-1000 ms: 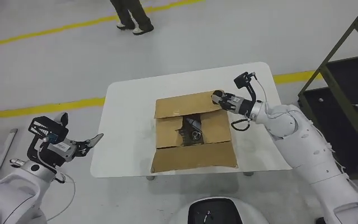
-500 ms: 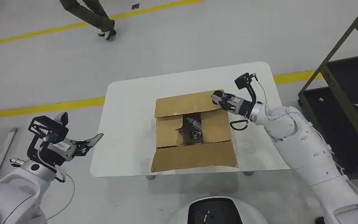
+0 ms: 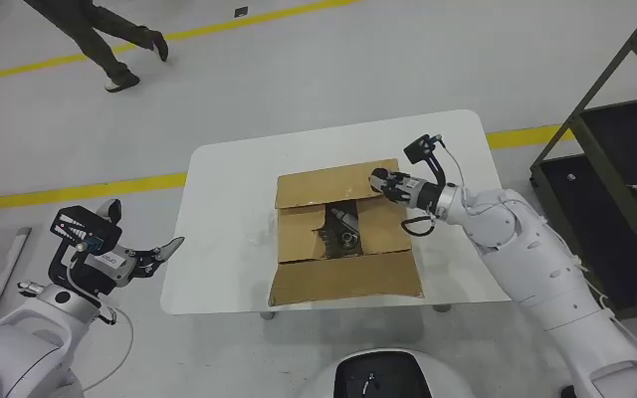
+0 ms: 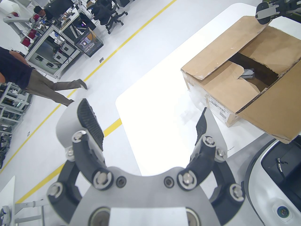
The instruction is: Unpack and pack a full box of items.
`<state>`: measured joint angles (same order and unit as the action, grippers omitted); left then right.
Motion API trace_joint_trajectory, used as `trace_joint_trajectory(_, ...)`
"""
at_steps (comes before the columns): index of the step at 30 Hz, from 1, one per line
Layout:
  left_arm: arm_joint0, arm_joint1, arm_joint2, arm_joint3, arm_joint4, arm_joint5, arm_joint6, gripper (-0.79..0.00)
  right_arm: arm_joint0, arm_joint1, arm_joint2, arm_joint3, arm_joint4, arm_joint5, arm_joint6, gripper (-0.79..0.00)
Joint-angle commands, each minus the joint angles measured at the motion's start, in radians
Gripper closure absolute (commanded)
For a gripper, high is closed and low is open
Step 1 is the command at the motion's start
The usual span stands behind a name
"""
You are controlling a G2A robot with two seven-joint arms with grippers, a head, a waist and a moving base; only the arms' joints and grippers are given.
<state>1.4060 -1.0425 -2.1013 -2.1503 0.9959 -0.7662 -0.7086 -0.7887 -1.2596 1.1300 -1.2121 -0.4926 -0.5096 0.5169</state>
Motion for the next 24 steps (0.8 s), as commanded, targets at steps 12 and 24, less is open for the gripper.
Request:
trace_joint_trajectory(12,0.046,0.005,0.036,0.010,0.021,0.018,0.076,-0.785,0.048,-0.023,-0.066,0.061,0.008,0.004,-0.039,0.000)
trace_joint_trajectory(24,0.101,0.020,0.112,-0.016,-0.012,-0.127,0.095,-0.785,0.066,-0.027,-0.079,0.093,0.014,-0.007,-0.025,0.000)
